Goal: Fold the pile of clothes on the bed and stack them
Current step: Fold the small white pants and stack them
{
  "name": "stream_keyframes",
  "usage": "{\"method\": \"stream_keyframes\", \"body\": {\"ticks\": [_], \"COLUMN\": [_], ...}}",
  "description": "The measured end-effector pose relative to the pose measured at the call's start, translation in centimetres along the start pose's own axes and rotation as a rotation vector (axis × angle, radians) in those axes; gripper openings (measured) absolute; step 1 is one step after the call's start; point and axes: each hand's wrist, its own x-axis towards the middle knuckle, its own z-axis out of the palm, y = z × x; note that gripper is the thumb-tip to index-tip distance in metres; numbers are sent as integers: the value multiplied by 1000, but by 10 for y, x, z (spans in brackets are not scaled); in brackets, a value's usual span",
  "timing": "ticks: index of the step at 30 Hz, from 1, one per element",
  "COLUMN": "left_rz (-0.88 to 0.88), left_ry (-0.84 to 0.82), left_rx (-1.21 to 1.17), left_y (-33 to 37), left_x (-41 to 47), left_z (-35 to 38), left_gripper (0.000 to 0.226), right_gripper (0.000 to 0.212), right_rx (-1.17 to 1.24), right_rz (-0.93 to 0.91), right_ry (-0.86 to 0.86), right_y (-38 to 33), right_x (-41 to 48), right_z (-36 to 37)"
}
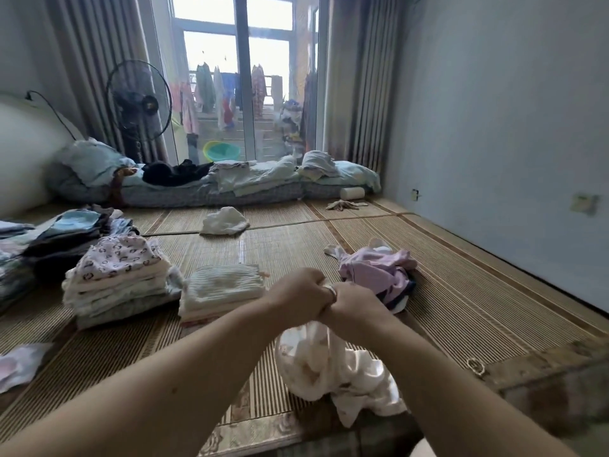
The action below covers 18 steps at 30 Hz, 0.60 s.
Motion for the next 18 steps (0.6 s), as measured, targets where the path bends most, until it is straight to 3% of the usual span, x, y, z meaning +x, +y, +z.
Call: {"method": "stream_keyframes", "body": {"ticks": [3, 10, 14, 18], "left_rz": [60, 87, 211, 134], "left_ry": [46, 104, 89, 258], "left_rx": [34, 467, 1221, 724], "left_y": [0, -3, 5, 45], "left_x": [4, 12, 12, 15], "left_z": [-21, -113, -168, -198], "left_gripper": [16, 25, 29, 30], "right_gripper": [22, 19, 20, 11], "right_rx": [-168, -386, -324, -143], "right_rz": [0, 54, 59, -8], "right_ry": [231, 310, 290, 413], "right_y": [-5, -29, -53, -76], "right_x": [8, 24, 23, 24], "right_z": [-12, -107, -151, -173]}}
